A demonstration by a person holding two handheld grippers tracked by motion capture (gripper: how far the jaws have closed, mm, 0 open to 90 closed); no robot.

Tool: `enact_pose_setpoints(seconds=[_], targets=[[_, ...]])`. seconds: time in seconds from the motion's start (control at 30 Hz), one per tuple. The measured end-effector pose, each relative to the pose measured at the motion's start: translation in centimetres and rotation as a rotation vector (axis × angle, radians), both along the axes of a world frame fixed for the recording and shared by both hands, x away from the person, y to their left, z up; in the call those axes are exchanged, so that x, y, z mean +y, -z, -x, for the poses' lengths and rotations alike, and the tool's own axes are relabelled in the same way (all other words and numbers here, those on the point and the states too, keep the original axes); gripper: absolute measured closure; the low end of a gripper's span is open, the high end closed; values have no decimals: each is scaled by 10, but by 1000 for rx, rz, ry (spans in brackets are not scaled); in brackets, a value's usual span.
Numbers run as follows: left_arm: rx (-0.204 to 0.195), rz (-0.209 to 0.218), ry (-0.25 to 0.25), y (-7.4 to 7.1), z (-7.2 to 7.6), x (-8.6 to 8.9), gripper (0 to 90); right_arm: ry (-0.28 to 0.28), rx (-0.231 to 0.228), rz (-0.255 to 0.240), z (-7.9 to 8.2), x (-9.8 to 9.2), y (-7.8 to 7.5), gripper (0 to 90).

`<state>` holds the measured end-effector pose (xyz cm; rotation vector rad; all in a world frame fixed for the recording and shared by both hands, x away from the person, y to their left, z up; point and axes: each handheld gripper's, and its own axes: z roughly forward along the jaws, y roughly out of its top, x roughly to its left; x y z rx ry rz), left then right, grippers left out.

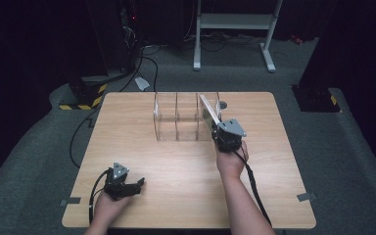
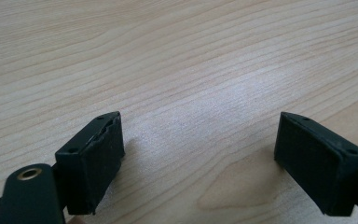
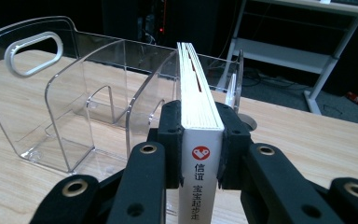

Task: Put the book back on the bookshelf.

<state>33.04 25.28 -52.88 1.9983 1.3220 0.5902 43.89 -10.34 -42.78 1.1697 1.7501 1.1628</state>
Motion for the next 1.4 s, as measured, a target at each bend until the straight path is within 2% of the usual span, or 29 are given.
enact_pose_setpoints(seconds=[0.27, 0.5, 0.93, 1.3, 1.4], targets=[[0, 10, -1, 0, 1, -1, 158, 21, -3, 10, -10, 5, 4, 755], [-1, 7, 3, 0, 1, 0, 158, 27, 2, 17, -12, 6, 9, 754], [-1, 6, 4, 0, 1, 0, 158, 34, -10, 13, -2, 4, 17, 749], [-4, 5, 5, 0, 1, 0, 158, 37, 40, -16, 7, -2, 24, 741], [-4, 6, 6, 0, 1, 0, 158, 39, 42, -8, 9, -3, 27, 740]])
